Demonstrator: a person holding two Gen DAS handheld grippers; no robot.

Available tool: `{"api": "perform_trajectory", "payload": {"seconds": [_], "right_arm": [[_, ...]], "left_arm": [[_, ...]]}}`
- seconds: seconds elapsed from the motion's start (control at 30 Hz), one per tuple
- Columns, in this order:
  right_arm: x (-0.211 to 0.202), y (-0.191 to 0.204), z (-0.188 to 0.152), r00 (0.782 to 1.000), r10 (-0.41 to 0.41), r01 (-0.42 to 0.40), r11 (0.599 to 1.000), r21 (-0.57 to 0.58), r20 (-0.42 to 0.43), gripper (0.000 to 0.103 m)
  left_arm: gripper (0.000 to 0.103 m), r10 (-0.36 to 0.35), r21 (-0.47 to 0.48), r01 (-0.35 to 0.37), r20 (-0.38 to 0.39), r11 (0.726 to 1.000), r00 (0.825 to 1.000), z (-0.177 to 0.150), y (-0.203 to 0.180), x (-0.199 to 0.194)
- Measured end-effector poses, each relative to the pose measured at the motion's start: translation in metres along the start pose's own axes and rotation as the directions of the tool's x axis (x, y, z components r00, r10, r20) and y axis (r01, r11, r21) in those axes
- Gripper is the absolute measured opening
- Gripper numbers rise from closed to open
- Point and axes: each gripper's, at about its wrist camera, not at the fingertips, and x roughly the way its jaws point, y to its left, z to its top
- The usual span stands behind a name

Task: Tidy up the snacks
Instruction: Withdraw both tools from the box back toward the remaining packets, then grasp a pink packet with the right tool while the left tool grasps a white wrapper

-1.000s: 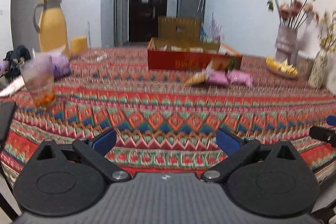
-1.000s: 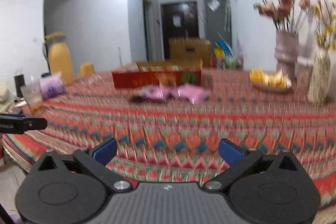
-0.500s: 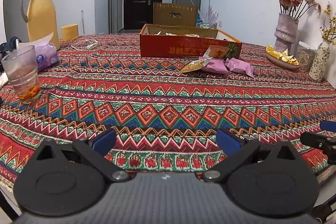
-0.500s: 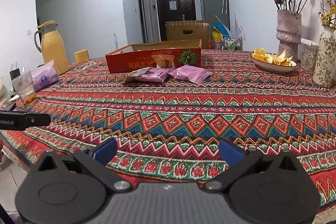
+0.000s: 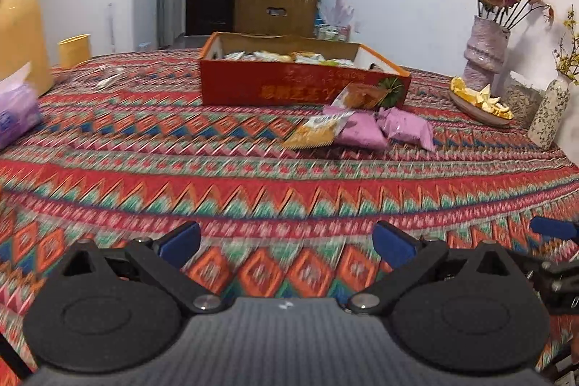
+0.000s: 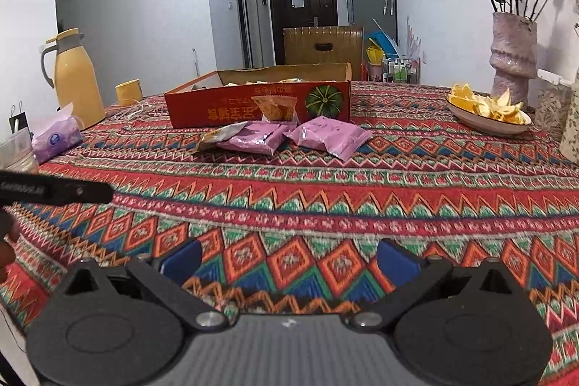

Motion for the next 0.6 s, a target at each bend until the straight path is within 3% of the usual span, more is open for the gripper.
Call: {"api": "perform_trajectory", "payload": {"seconds": [0.2, 0.43, 0.5, 0.6], "right_arm": [[0.026, -0.004, 0.022, 0.999, -0.031, 0.031, 0.999, -0.009, -0.011, 0.103], [0.05, -0.009, 0.047, 0.998, -0.058, 0.058, 0.998, -0.023, -0.007, 0.103], [0.055, -0.009, 0.052, 0.998, -0.058, 0.058, 0.998, -0.026, -0.01, 0.102], [0.065, -0.008, 0.06, 0.999, -0.05, 0.05, 0.998, -0.037, -0.017, 0.101]], "left_arm": [[0.103, -0.049, 0.06, 0.048, 0.013, 0.997, 0.999, 0.042, -0.007, 0.046], [0.102, -0.153, 0.021, 0.155, -0.089, 0.988, 0.984, 0.085, 0.001, 0.132], [0.094, -0.175, 0.0, 0.176, -0.107, 0.984, 0.979, 0.09, 0.003, 0.147], [0.073, -0.237, -0.038, 0.234, -0.144, 0.972, 0.961, 0.092, 0.004, 0.164]]}}
